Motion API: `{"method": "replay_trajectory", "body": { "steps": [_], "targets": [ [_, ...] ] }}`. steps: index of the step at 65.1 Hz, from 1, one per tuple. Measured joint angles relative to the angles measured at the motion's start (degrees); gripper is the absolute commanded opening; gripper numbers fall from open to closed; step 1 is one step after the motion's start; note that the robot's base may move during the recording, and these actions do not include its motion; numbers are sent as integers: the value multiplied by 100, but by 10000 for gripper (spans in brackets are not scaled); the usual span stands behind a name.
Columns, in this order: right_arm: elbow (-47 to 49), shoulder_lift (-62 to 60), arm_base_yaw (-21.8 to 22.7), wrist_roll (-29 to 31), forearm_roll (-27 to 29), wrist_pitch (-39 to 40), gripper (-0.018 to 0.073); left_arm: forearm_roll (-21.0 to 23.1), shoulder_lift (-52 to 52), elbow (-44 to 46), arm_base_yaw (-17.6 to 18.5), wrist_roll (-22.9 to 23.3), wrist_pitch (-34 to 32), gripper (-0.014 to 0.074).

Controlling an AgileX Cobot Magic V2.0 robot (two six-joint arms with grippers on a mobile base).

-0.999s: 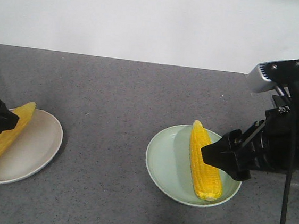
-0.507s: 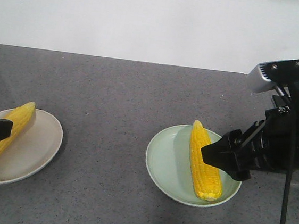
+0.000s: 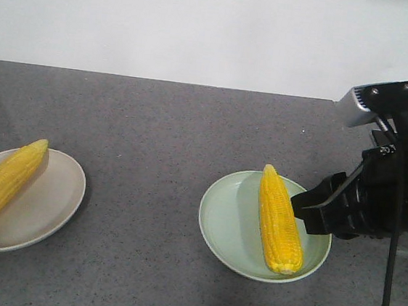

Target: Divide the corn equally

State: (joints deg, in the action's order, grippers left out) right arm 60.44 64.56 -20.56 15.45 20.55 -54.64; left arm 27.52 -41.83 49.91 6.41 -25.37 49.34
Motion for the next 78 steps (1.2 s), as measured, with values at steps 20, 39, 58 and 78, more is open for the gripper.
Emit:
{"method": "replay_trajectory", "body": {
  "steps": [20,39,58,78],
  "targets": [
    [0,0,0,18,0,0,-10,0,0,0,0,0,4,-8],
    [0,0,0,23,0,0,-10,0,0,0,0,0,118,-8],
    [0,0,0,23,0,0,-10,-5,7,0,0,0,139,-8],
    [0,0,0,23,0,0,-10,-1532,1011,-940,-4,1604,-1037,-8]
  ]
}}
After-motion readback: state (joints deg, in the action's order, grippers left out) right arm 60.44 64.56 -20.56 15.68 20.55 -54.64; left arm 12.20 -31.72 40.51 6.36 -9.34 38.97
